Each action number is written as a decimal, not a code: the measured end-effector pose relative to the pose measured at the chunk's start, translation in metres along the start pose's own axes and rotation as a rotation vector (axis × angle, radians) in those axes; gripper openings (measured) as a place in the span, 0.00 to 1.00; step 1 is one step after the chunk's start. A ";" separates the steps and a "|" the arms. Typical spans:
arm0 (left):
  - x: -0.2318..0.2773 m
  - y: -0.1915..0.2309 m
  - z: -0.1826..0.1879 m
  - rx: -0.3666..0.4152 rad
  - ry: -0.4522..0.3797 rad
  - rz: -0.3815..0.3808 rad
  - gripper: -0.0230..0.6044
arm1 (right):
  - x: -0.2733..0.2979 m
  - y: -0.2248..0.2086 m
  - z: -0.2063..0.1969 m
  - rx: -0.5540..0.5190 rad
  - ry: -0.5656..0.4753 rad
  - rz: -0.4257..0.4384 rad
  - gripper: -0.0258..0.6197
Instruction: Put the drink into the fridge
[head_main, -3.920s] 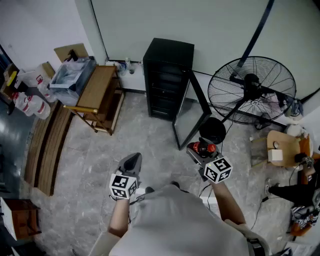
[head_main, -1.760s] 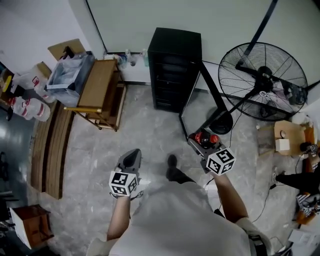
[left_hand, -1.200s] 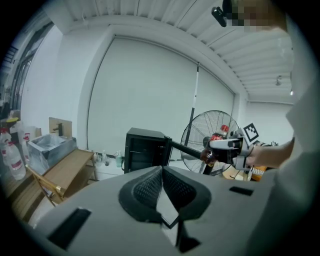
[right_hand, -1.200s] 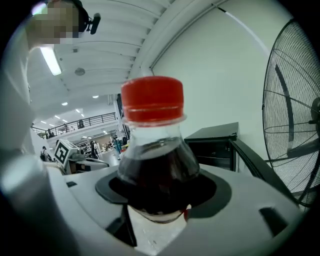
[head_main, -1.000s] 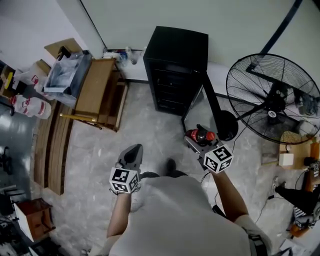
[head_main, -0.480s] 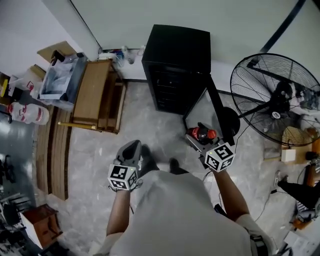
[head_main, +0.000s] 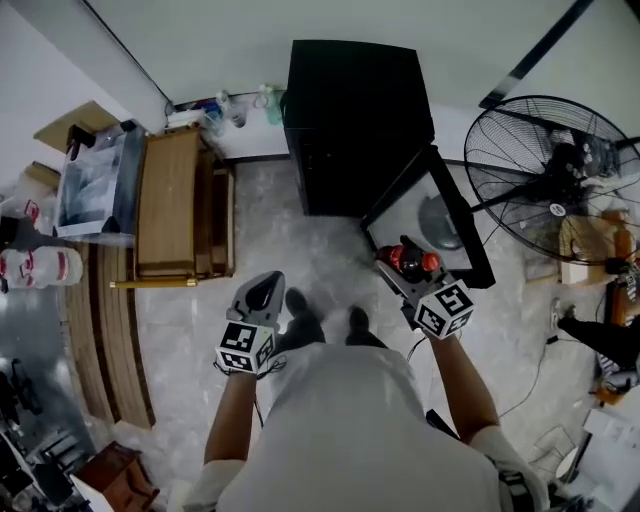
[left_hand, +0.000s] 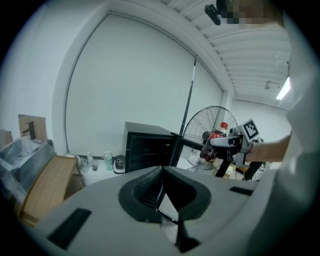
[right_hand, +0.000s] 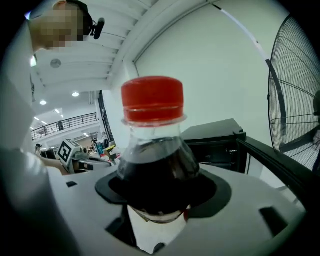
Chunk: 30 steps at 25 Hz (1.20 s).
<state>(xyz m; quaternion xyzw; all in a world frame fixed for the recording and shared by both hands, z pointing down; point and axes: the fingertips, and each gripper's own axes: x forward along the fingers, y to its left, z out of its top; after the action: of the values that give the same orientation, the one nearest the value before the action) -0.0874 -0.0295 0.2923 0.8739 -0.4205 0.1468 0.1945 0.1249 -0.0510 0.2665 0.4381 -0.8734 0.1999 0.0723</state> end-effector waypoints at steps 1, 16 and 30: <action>0.002 0.009 0.000 0.006 0.010 -0.019 0.05 | 0.008 0.003 0.001 0.006 -0.006 -0.012 0.52; 0.043 0.085 -0.017 0.043 0.080 -0.169 0.05 | 0.087 -0.005 -0.007 0.060 -0.011 -0.142 0.52; 0.114 0.092 -0.047 0.017 0.072 -0.136 0.05 | 0.156 -0.064 -0.035 -0.016 0.059 -0.045 0.52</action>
<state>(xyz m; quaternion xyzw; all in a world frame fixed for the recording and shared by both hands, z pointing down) -0.0956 -0.1372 0.4012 0.8963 -0.3515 0.1683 0.2117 0.0791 -0.1862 0.3635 0.4508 -0.8625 0.2040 0.1062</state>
